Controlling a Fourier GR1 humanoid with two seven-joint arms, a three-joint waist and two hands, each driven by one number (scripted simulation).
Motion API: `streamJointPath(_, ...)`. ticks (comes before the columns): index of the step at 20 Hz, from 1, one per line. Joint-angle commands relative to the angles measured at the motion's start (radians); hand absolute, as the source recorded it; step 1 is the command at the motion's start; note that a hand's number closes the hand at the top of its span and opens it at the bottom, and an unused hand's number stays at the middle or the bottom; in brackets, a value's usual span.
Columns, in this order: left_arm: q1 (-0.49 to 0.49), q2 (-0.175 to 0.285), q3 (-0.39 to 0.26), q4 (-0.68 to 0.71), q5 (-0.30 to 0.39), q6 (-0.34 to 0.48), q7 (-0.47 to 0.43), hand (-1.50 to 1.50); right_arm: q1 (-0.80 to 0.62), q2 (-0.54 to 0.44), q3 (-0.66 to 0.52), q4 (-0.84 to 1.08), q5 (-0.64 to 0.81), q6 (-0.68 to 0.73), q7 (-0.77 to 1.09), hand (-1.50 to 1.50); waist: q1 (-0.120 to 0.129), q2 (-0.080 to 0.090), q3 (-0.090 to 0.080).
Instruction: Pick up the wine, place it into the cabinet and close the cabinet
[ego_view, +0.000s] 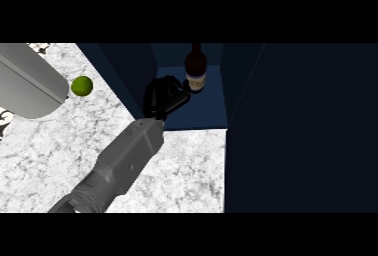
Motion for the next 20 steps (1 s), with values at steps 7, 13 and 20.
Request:
streamJointPath(7,-0.012,0.000,0.051,0.115,0.008,-0.037,-0.084,1.50,-0.048,0.000,0.015,-0.028,0.023,-0.041,0.054,-1.50,-0.002,0.004,-0.001)
streamJointPath(13,-0.055,0.008,0.107,0.151,0.022,-0.021,-0.163,1.50,-0.015,0.007,0.011,0.029,0.038,-0.006,-0.022,-1.50,-0.001,0.006,-0.001)
streamJointPath(20,-0.022,0.000,0.069,0.045,-0.027,-0.009,-0.209,-1.50,-0.053,-0.044,-0.069,0.033,-0.028,-0.004,0.008,-1.50,0.038,-0.011,0.001)
